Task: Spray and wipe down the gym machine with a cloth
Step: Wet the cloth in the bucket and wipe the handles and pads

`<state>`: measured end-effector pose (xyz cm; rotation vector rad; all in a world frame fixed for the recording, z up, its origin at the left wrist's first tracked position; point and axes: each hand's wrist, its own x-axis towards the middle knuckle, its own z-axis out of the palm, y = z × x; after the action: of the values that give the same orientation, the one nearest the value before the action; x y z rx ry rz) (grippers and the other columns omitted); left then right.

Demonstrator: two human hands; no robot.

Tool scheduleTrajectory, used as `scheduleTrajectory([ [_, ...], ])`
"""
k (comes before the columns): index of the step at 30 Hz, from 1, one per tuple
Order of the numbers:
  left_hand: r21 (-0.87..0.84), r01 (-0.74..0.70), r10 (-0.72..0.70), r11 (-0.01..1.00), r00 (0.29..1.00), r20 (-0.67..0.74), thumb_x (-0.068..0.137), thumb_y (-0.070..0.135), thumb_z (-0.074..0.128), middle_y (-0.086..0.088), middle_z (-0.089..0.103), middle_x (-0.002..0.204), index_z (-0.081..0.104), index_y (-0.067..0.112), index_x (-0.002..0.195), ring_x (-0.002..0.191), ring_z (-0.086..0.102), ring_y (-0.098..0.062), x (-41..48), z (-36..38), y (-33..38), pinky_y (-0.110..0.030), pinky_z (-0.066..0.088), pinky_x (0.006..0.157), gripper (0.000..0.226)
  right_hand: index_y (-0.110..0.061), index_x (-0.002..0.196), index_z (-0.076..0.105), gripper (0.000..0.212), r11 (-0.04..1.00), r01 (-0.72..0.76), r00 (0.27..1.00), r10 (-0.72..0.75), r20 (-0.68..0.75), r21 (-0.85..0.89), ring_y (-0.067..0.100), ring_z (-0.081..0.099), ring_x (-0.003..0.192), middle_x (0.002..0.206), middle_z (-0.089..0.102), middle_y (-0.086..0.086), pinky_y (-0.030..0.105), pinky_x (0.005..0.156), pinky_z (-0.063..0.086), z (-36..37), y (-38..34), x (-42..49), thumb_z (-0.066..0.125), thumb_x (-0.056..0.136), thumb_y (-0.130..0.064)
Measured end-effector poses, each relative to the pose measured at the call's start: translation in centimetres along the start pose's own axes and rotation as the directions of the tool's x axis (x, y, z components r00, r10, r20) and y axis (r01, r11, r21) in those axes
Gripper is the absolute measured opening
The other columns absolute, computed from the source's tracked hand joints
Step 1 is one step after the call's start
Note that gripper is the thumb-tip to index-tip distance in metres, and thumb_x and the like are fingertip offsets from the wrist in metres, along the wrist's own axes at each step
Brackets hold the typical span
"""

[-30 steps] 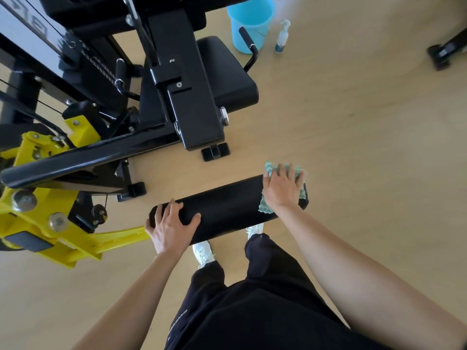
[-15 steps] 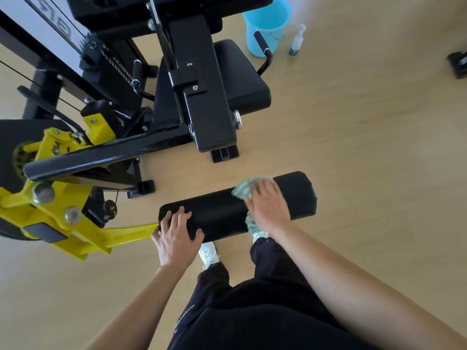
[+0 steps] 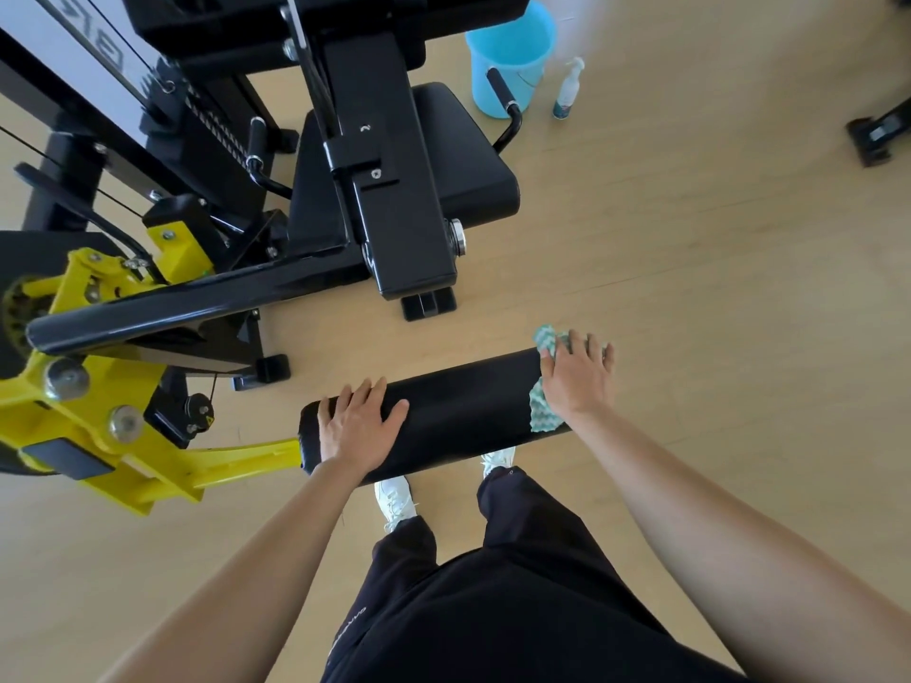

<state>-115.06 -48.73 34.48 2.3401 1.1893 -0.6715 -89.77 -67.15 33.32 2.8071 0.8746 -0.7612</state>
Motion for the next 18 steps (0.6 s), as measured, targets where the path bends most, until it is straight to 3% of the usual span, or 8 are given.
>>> scheduleTrajectory([
  [3, 0.002, -0.017, 0.017, 1.0, 0.996, -0.089, 0.103, 0.062, 0.028, 0.004, 0.034, 0.165, 0.03, 0.029, 0.159, 0.155, 0.021, -0.025, -1.4, 0.4, -0.1, -0.052, 0.012, 0.127, 0.065, -0.019, 0.152, 0.044, 0.062, 0.998, 0.052, 0.998, -0.051, 0.026, -0.043, 0.032, 0.021, 0.154, 0.161, 0.039, 0.005, 0.059, 0.125, 0.004, 0.0, -1.9, -0.2, 0.011, 0.107, -0.046],
  [7, -0.036, -0.037, 0.03, 0.999, 0.986, -0.166, 0.1, 0.058, 0.039, 0.003, 0.032, 0.166, 0.033, 0.029, 0.159, 0.156, 0.02, -0.025, -4.1, 1.7, -0.8, -0.05, 0.011, 0.126, 0.065, -0.021, 0.148, 0.045, 0.058, 0.956, 0.288, 0.957, -0.285, 0.059, -0.052, 0.031, 0.03, 0.15, 0.155, 0.047, 0.003, 0.061, 0.123, 0.01, 1.1, -8.0, -2.5, 0.014, 0.107, -0.046],
  [10, -0.057, -0.043, 0.029, 0.997, 0.973, -0.229, 0.093, 0.053, 0.047, 0.002, 0.039, 0.163, 0.043, 0.028, 0.155, 0.154, 0.027, -0.026, -5.9, 2.7, -1.4, -0.05, 0.021, 0.123, 0.066, -0.02, 0.154, 0.037, 0.059, 0.898, 0.44, 0.897, -0.437, 0.073, -0.028, 0.034, 0.026, 0.151, 0.159, 0.04, 0.004, 0.061, 0.122, 0.015, 2.9, -12.6, -5.5, 0.018, 0.105, -0.047],
  [13, -0.051, -0.063, 0.048, 0.997, 0.964, -0.26, 0.089, 0.039, 0.066, 0.001, 0.044, 0.16, 0.049, 0.028, 0.151, 0.151, 0.034, -0.025, -7.1, 3.4, -2.0, -0.049, 0.03, 0.119, 0.065, -0.018, 0.16, 0.024, 0.06, 0.841, 0.54, 0.839, -0.536, 0.089, -0.029, 0.036, 0.015, 0.156, 0.167, 0.025, 0.008, 0.058, 0.125, 0.01, 3.7, -14.1, -7.5, 0.025, 0.107, -0.045],
  [15, -0.047, -0.072, 0.057, 0.996, 0.962, -0.266, 0.087, 0.033, 0.071, 0.001, 0.046, 0.158, 0.051, 0.028, 0.15, 0.149, 0.037, -0.026, -7.3, 3.5, -2.3, -0.049, 0.033, 0.116, 0.066, -0.019, 0.162, 0.018, 0.061, 0.822, 0.563, 0.826, -0.558, 0.075, -0.087, 0.034, 0.014, 0.156, 0.168, 0.022, 0.01, 0.056, 0.127, 0.008, 3.5, -12.9, -7.5, 0.02, 0.108, -0.047],
  [18, -0.036, -0.061, 0.048, 0.997, 0.959, -0.28, 0.087, 0.031, 0.07, 0.003, 0.051, 0.153, 0.054, 0.028, 0.147, 0.144, 0.042, -0.025, -7.0, 3.4, -2.5, -0.049, 0.037, 0.112, 0.062, -0.017, 0.162, 0.016, 0.068, 0.885, 0.448, 0.894, -0.448, 0.024, -0.128, 0.031, 0.013, 0.157, 0.168, 0.021, 0.013, 0.053, 0.128, 0.006, 2.9, -9.3, -6.6, 0.001, 0.107, -0.053],
])
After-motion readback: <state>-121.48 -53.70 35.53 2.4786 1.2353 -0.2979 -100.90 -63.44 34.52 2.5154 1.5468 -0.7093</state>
